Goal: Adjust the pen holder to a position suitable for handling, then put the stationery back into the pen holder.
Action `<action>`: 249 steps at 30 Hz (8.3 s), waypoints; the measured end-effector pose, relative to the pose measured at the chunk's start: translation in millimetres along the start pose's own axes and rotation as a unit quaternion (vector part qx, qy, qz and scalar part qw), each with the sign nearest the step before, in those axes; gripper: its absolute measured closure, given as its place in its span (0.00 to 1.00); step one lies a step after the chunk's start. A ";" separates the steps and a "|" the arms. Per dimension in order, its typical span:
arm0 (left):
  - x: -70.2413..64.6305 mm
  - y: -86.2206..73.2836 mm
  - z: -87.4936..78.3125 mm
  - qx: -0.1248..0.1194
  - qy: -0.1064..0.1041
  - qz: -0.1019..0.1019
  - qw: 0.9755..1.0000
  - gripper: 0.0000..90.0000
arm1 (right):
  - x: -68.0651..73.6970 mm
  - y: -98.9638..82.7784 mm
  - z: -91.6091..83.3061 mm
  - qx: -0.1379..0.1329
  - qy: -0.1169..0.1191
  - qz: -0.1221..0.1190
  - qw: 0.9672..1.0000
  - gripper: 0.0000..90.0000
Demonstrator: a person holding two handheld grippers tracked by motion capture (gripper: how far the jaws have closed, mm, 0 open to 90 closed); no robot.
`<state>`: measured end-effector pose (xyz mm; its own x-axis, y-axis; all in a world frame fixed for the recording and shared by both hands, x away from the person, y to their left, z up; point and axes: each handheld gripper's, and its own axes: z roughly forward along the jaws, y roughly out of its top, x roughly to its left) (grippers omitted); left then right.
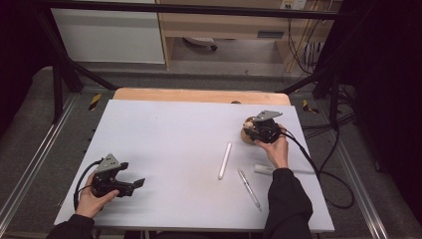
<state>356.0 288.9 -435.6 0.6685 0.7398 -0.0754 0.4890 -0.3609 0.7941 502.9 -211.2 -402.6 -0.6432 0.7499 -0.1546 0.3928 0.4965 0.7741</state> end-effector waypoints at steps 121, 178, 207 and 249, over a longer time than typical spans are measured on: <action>-2.9 0.7 2.7 0.012 0.002 -0.004 1.000 0.09 | 102.0 53.2 -17.4 0.009 0.112 0.046 0.993 0.05; -54.8 40.0 43.5 0.053 -0.009 0.022 0.998 0.10 | 78.9 -92.9 -88.9 0.022 0.091 0.095 0.991 0.05; -26.1 18.3 16.8 0.029 0.009 -0.005 1.000 0.10 | 120.3 -102.5 -98.7 0.075 0.043 0.110 0.990 0.42; -27.1 15.0 15.5 0.028 0.005 -0.009 1.000 0.10 | 137.3 -106.2 -99.3 0.096 0.032 0.149 0.984 0.89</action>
<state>353.9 254.7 -431.1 0.6544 0.7516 -0.0835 0.5312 -0.3783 0.7581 307.6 -204.3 -445.1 -0.5189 0.8484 0.1049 0.6823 0.3371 0.6487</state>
